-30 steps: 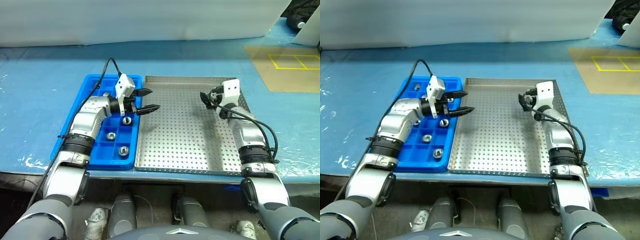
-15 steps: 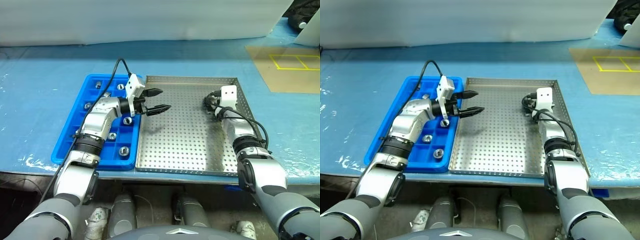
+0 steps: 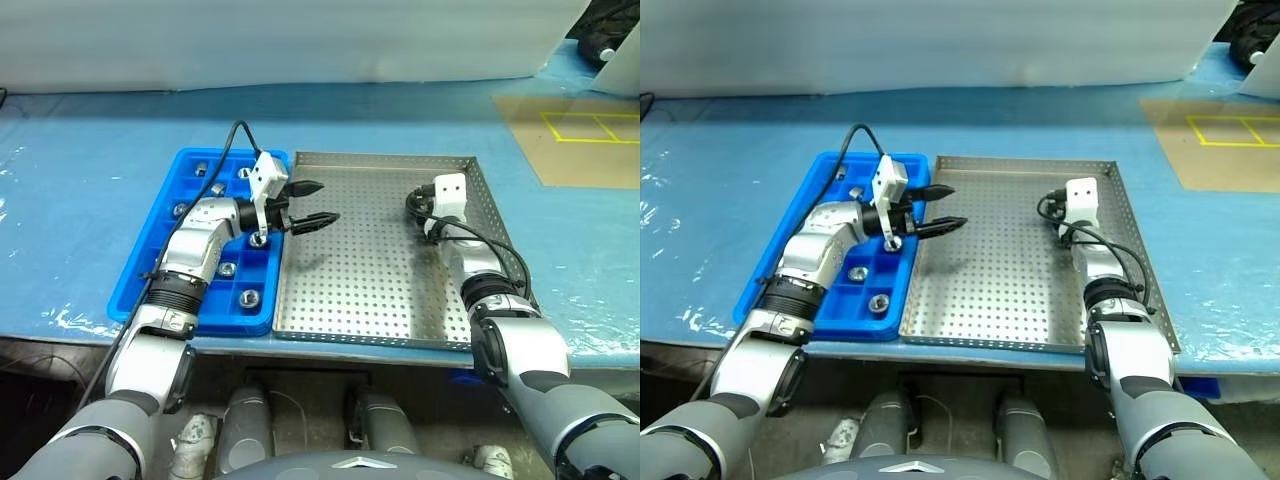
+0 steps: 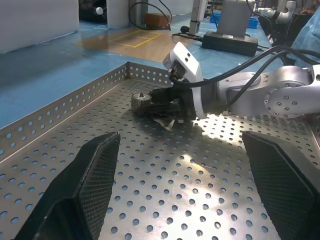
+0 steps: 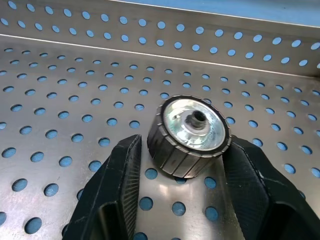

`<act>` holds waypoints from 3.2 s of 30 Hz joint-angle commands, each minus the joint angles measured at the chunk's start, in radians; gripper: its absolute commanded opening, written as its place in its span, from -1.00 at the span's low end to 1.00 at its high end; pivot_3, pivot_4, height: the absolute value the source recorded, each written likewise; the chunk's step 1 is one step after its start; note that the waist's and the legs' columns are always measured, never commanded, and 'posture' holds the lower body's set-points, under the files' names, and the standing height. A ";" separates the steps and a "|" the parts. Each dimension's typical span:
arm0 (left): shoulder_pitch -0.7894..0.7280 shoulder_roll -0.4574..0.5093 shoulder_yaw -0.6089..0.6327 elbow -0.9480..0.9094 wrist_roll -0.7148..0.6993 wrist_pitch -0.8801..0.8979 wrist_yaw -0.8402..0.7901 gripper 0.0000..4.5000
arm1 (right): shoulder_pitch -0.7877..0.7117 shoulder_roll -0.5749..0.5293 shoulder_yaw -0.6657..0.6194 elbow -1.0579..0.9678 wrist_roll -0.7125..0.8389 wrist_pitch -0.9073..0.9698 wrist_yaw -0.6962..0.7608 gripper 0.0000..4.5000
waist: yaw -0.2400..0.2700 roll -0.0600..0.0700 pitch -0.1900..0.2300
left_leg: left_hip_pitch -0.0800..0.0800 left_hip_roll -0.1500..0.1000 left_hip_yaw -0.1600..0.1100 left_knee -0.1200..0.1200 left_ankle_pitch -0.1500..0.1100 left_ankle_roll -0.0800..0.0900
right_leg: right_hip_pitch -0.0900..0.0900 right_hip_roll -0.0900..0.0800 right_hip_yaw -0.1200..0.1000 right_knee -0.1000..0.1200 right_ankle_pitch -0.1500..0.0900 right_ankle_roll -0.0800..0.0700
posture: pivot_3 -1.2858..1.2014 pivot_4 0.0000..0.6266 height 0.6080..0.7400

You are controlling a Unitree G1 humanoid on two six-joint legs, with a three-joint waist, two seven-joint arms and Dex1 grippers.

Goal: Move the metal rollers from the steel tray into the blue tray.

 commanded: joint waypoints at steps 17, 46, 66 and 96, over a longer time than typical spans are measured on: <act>0.020 0.022 0.004 -0.069 -0.007 0.014 -0.004 0.84 | -0.007 0.027 0.009 -0.071 -0.003 -0.018 0.008 -0.27 | -0.003 0.000 0.000 | 0.000 0.000 0.001 -0.002 0.000 0.000 | -0.002 0.000 0.001 -0.001 0.000 0.000 | -0.11 -0.52 1.00; 0.166 0.440 0.179 -0.370 -0.142 0.217 -0.151 0.84 | 0.056 0.094 0.213 -0.718 0.091 0.292 0.485 -0.27 | -0.006 0.000 0.001 | -0.009 0.001 0.000 -0.013 0.004 -0.007 | -0.017 0.003 0.000 0.000 -0.002 -0.004 | 0.03 -0.52 1.00; 0.723 0.527 0.610 -0.837 -0.340 0.437 0.134 0.84 | -0.152 0.423 0.378 -0.399 0.078 0.165 0.757 -0.27 | 0.105 -0.001 0.003 | -0.009 0.006 -0.003 -0.021 0.007 -0.012 | -0.018 0.001 -0.005 -0.001 -0.005 -0.008 | 0.31 -0.52 1.00; 0.828 0.477 0.619 -0.873 -0.374 0.407 0.234 0.84 | -0.076 0.644 0.575 -0.423 0.063 0.200 0.729 -0.27 | 0.119 -0.003 0.002 | -0.006 0.007 -0.011 -0.023 0.009 -0.016 | -0.018 0.003 -0.004 0.001 -0.006 -0.007 | 0.32 -0.52 1.00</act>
